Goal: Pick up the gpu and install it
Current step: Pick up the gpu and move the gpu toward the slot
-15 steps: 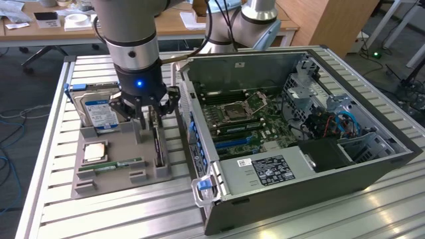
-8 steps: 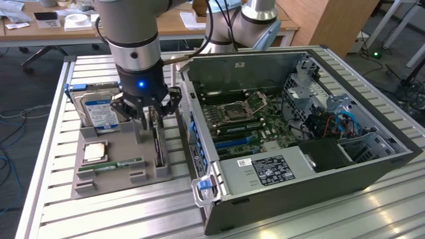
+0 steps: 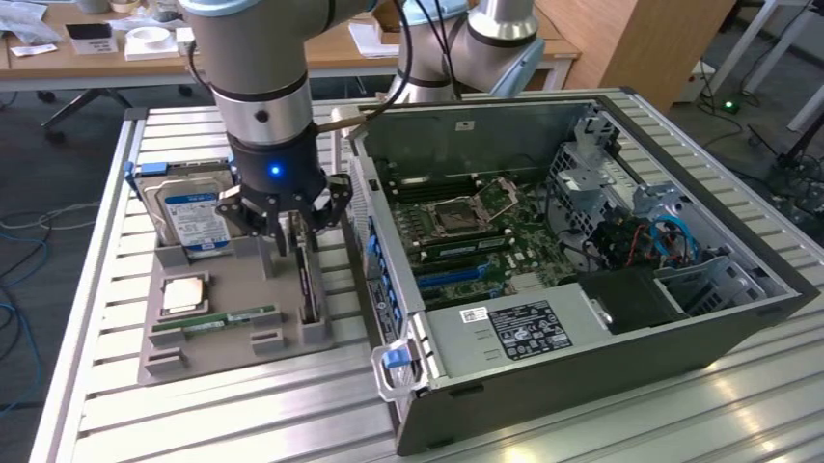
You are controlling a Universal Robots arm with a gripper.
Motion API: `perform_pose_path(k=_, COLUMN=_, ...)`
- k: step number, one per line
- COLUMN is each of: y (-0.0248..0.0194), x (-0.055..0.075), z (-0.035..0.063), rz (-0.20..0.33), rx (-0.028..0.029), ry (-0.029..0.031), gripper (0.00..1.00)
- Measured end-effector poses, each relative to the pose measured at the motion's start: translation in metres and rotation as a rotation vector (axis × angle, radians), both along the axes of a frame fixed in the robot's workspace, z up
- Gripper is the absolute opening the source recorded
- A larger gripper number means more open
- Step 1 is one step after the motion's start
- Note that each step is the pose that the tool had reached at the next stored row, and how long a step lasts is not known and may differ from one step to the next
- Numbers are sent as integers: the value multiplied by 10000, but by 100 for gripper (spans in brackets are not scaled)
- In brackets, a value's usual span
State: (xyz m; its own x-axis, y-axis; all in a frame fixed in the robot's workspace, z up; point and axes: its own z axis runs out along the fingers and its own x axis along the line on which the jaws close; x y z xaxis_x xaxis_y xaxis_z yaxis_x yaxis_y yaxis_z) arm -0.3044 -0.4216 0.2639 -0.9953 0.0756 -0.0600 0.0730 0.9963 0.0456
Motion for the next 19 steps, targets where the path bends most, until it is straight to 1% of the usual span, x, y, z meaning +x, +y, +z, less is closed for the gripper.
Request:
perform_pose_path(k=9, y=0, x=0, z=-105, rz=0, rx=0, ry=0, gripper=43)
perform_pose_path(k=13, y=-1, x=-1, z=-134, rz=-1, rx=-1, ry=1, gripper=43)
perform_pose_path(k=19, y=-30, x=4, z=-143, rz=0, rx=-6, ry=1, gripper=43)
